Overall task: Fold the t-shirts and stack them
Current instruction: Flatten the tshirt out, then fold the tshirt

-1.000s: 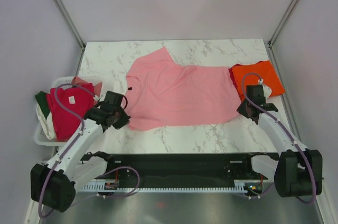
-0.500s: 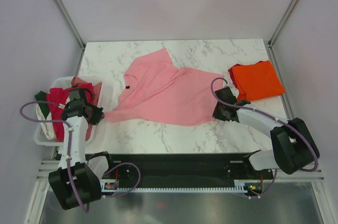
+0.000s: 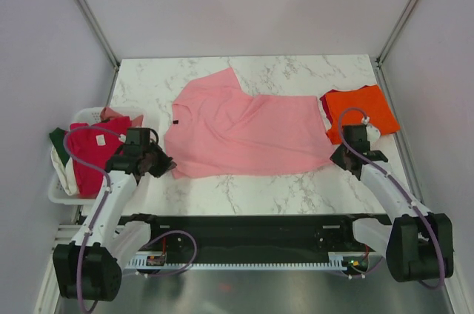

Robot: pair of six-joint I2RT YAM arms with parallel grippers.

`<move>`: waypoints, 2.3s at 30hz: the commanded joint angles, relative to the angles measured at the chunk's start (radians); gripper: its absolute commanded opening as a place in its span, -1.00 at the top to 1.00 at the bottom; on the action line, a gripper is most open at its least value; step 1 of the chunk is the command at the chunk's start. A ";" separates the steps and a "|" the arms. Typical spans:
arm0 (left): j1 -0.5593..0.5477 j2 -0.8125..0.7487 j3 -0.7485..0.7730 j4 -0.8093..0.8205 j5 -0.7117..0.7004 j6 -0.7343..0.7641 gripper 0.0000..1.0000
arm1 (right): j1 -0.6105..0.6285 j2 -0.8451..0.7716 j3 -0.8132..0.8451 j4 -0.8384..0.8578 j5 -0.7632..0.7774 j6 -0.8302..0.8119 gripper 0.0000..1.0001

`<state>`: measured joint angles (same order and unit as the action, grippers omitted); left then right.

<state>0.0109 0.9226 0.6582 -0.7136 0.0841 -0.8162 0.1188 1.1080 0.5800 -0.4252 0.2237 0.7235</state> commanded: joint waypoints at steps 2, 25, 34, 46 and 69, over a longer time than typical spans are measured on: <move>-0.100 -0.013 -0.019 0.006 -0.021 -0.047 0.96 | -0.059 -0.002 -0.005 -0.041 -0.040 -0.058 1.00; -0.123 0.350 0.397 -0.038 -0.103 0.025 0.96 | -0.059 0.265 0.241 -0.003 -0.055 -0.073 1.00; -0.149 0.538 0.572 -0.040 -0.142 0.052 0.96 | -0.059 0.395 0.351 0.019 -0.049 -0.064 1.00; -0.175 0.702 0.762 -0.044 -0.227 0.055 0.96 | -0.059 0.495 0.432 0.020 -0.006 -0.016 1.00; -0.200 0.927 1.035 -0.135 -0.313 0.040 0.96 | -0.096 0.529 0.508 0.060 -0.069 0.004 1.00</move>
<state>-0.1883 1.8435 1.6390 -0.8314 -0.1772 -0.7868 0.0360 1.6199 1.0447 -0.3988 0.1844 0.7113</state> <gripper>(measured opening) 0.022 0.010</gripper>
